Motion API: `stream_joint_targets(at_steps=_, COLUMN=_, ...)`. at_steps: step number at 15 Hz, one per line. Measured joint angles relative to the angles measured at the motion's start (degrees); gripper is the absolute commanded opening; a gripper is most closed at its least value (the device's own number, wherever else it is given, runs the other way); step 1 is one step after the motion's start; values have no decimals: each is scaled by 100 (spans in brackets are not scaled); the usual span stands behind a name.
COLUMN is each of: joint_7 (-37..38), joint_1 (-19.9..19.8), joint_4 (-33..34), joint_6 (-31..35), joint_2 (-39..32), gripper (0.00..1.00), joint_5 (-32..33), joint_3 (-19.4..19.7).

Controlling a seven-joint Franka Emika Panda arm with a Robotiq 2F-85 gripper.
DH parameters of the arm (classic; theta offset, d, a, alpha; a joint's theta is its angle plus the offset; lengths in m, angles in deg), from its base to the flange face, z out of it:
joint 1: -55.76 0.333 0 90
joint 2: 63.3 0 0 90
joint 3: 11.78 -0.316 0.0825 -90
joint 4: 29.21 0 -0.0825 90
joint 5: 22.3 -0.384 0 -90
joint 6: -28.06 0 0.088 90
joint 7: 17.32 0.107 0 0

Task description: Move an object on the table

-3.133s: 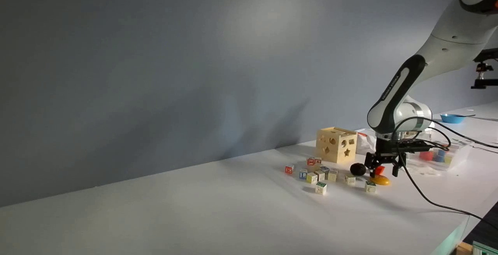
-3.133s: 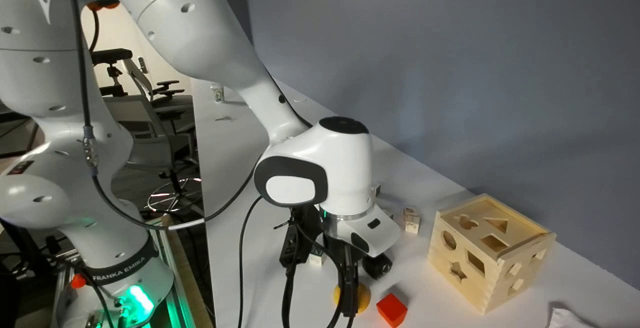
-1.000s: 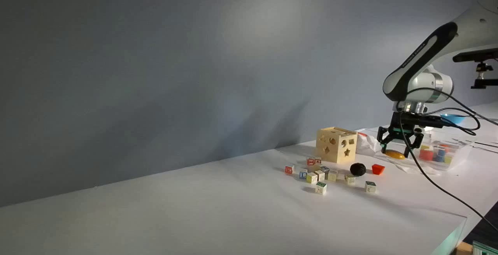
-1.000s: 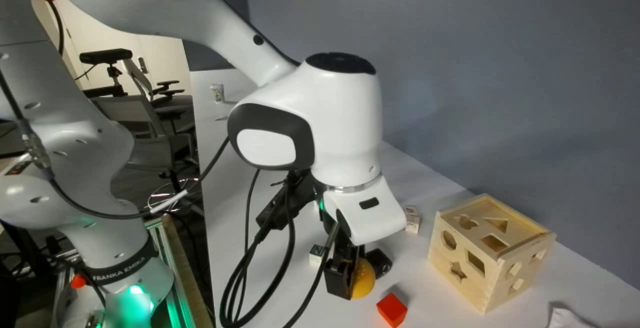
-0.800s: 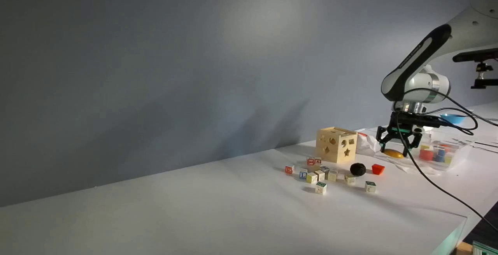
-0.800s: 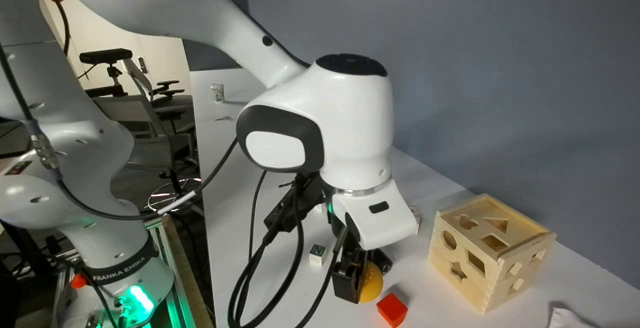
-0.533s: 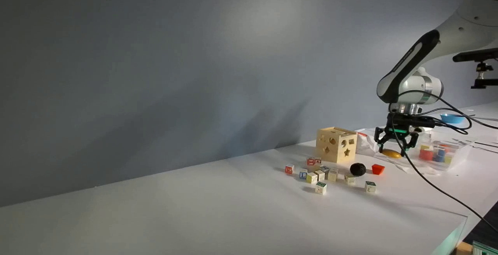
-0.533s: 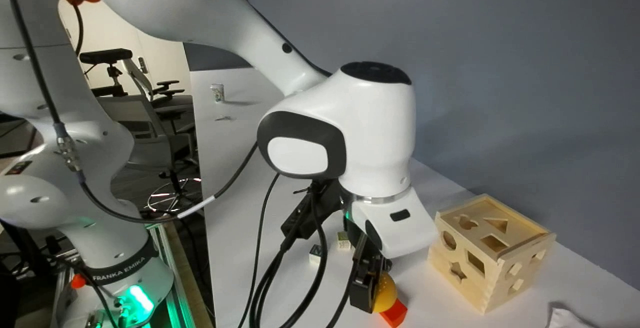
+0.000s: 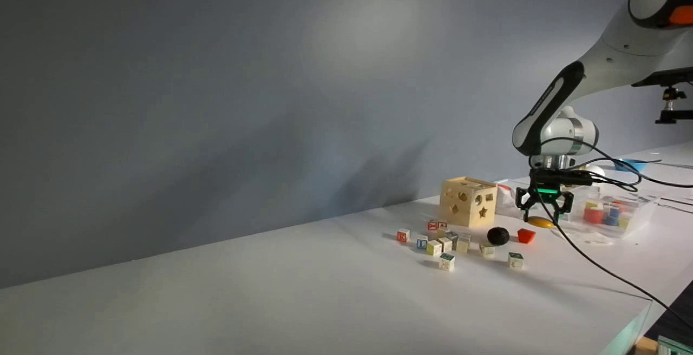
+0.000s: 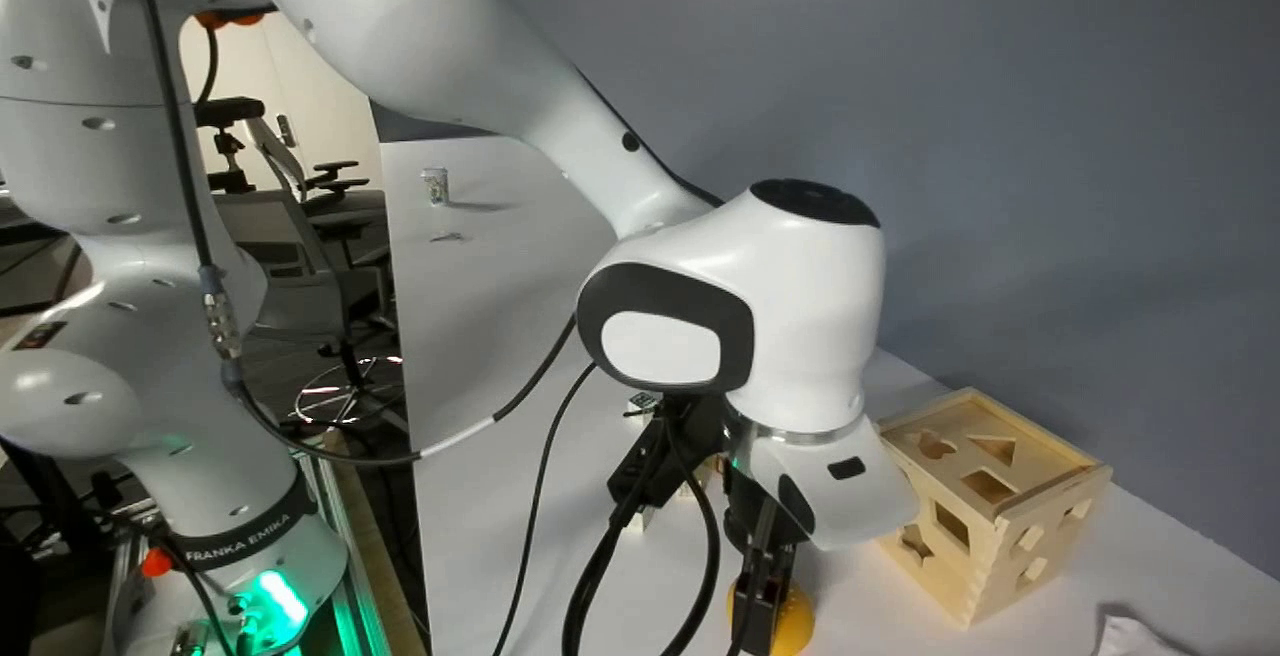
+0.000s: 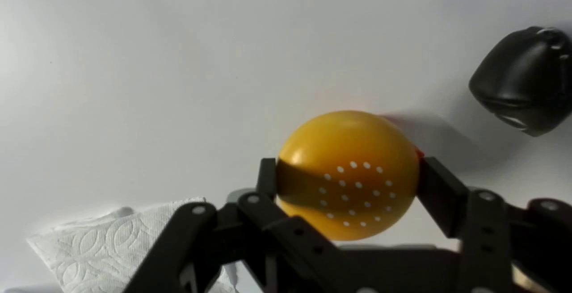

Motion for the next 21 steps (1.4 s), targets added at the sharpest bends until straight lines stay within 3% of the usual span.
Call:
stream_joint_targets(at_steps=2, joint_7=38, joint_1=21, joint_4=33, joint_6=0, joint_2=-55, gripper=79, joint_5=1, joint_3=-1)
stream_joint_targets(at_steps=3, joint_7=42, joint_1=22, joint_4=37, joint_6=0, joint_2=-56, gripper=54, joint_5=1, joint_3=-1)
stream_joint_targets(at_steps=21, joint_7=266, joint_1=290, joint_4=472, joint_6=-72, joint_2=-672, gripper=54, joint_5=17, joint_3=-36)
